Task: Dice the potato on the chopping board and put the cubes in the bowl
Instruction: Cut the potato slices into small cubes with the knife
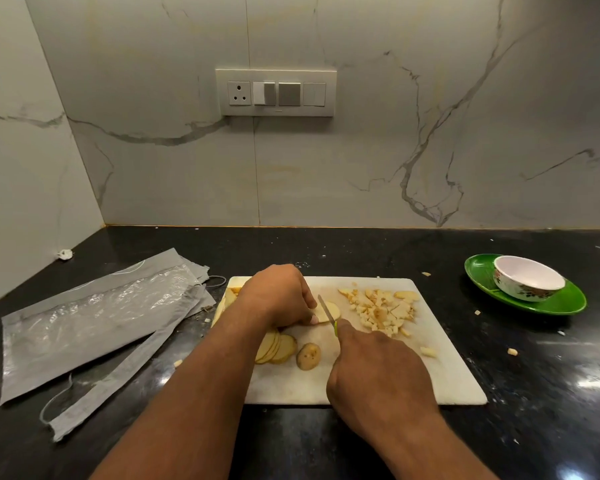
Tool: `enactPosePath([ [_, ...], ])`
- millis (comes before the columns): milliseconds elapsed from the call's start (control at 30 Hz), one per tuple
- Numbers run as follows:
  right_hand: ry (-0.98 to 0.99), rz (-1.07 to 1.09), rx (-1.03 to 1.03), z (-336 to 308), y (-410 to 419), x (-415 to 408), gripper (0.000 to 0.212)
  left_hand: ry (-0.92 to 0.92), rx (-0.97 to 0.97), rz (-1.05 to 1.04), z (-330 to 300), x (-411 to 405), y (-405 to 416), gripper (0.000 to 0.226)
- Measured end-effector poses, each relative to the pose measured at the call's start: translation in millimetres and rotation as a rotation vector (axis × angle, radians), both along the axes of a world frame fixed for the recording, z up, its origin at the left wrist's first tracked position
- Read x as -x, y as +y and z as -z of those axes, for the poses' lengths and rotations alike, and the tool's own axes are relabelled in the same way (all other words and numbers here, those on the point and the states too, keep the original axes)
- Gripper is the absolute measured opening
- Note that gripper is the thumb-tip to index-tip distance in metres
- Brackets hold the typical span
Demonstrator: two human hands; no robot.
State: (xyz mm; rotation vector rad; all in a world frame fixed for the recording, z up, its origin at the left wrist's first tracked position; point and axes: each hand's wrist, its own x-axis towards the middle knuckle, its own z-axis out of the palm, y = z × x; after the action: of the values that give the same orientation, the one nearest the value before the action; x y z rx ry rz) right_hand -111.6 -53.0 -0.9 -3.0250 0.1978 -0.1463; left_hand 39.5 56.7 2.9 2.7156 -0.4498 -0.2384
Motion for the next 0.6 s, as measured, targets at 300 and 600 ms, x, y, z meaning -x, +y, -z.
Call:
enactPosePath([
  [300, 0.228, 0.039, -0.065, -14, -8, 43, 0.067, 0.042, 0.019, -0.014, 2, -5, -2, 0.027],
  [600, 0.04, -0.001, -0.001, -1, 8, 0, 0.062, 0.028, 0.014, -0.048, 1, -2, -2, 0.027],
])
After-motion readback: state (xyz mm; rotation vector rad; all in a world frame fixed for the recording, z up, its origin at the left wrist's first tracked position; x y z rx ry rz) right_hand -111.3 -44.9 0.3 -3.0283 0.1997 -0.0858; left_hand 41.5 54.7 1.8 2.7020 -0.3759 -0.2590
